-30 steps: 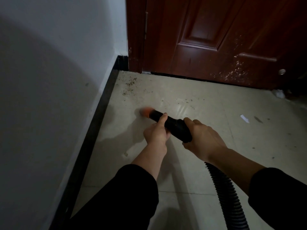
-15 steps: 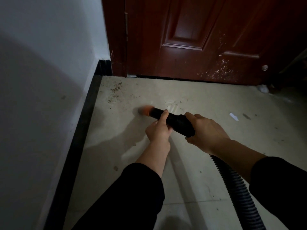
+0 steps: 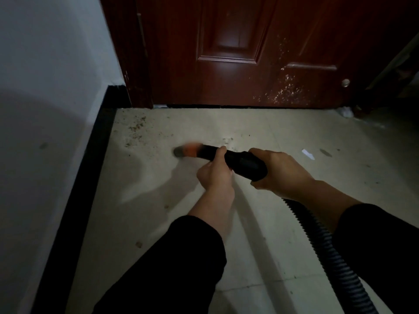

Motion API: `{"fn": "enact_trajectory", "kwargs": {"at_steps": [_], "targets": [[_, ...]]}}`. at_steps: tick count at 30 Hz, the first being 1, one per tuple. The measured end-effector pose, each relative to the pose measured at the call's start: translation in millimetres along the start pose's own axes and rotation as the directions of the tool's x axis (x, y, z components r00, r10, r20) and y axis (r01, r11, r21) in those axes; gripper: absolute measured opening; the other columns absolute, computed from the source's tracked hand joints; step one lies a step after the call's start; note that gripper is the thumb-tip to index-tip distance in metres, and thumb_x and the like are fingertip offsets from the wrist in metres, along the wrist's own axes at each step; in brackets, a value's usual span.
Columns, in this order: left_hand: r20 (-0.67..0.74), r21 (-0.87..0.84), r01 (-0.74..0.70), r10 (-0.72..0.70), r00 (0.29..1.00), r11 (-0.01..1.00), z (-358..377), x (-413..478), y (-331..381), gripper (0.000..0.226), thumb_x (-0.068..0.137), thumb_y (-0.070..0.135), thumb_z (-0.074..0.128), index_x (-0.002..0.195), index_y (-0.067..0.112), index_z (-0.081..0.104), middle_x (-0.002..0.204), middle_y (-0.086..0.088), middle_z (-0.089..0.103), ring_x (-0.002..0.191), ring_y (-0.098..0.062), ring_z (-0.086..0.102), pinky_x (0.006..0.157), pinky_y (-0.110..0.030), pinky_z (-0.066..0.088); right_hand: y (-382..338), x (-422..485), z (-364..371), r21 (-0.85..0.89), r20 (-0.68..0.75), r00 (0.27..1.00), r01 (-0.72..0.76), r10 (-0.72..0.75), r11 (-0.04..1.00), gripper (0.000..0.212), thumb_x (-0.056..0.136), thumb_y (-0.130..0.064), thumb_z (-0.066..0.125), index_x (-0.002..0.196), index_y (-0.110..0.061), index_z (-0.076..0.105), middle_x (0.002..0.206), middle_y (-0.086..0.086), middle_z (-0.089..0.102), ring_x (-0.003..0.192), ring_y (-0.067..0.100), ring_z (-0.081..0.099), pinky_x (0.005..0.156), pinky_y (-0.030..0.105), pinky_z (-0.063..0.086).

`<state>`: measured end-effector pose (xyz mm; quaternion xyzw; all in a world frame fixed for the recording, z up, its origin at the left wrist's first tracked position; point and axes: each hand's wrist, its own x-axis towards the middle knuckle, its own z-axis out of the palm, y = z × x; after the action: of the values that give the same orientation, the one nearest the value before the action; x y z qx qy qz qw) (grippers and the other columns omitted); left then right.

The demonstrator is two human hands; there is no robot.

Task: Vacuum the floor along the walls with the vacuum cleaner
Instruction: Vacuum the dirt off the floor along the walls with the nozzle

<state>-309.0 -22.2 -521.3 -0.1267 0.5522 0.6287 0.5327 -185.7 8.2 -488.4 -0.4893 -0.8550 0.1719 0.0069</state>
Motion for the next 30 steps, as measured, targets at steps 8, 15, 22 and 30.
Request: {"fn": "enact_trajectory", "kwargs": {"at_steps": [8, 15, 22, 30], "targets": [[-0.019, 0.019, 0.005, -0.005, 1.000, 1.000, -1, -1, 15, 0.030, 0.077, 0.025, 0.082, 0.084, 0.006, 0.059, 0.099, -0.012, 0.070, 0.081, -0.019, 0.069, 0.048, -0.018, 0.052, -7, 11, -19, -0.012, 0.051, 0.998, 0.023, -0.022, 1.000, 0.042, 0.069, -0.015, 0.079, 0.104, -0.025, 0.056, 0.091, 0.002, 0.066, 0.079, 0.022, 0.063, 0.068, 0.038, 0.055], [-0.051, 0.003, -0.007, 0.007, 0.999, 1.000, -8, -2, 28, 0.042, 0.080, 0.026, 0.081, 0.108, 0.003, 0.060, 0.105, -0.012, 0.069, 0.072, -0.015, 0.065, 0.042, -0.016, 0.050, -29, 17, -27, -0.080, 0.086, 0.993, 0.085, -0.078, 0.993, 0.041, 0.072, -0.015, 0.078, 0.107, -0.020, 0.057, 0.089, 0.003, 0.060, 0.079, 0.023, 0.056, 0.064, 0.030, 0.042], [0.038, 0.046, 0.029, -0.030, 0.999, 0.999, -2, 2, 28, 0.047, 0.084, 0.032, 0.076, 0.119, 0.006, 0.060, 0.110, -0.010, 0.070, 0.076, -0.012, 0.066, 0.043, -0.018, 0.049, -32, 13, -35, -0.169, 0.044, 0.996, 0.083, -0.077, 0.982, 0.042, 0.073, -0.016, 0.077, 0.108, -0.019, 0.054, 0.088, 0.002, 0.056, 0.082, 0.025, 0.058, 0.067, 0.034, 0.048], [0.042, 0.033, 0.017, -0.018, 0.999, 0.999, 0, 23, 34, 0.032, 0.084, 0.035, 0.076, 0.092, 0.008, 0.060, 0.082, -0.006, 0.068, 0.062, -0.010, 0.062, 0.050, -0.017, 0.050, -33, 33, -31, -0.148, 0.040, 0.992, 0.120, -0.116, 0.982, 0.037, 0.072, -0.013, 0.076, 0.098, -0.020, 0.051, 0.083, 0.001, 0.056, 0.076, 0.023, 0.056, 0.062, 0.031, 0.043]]}}
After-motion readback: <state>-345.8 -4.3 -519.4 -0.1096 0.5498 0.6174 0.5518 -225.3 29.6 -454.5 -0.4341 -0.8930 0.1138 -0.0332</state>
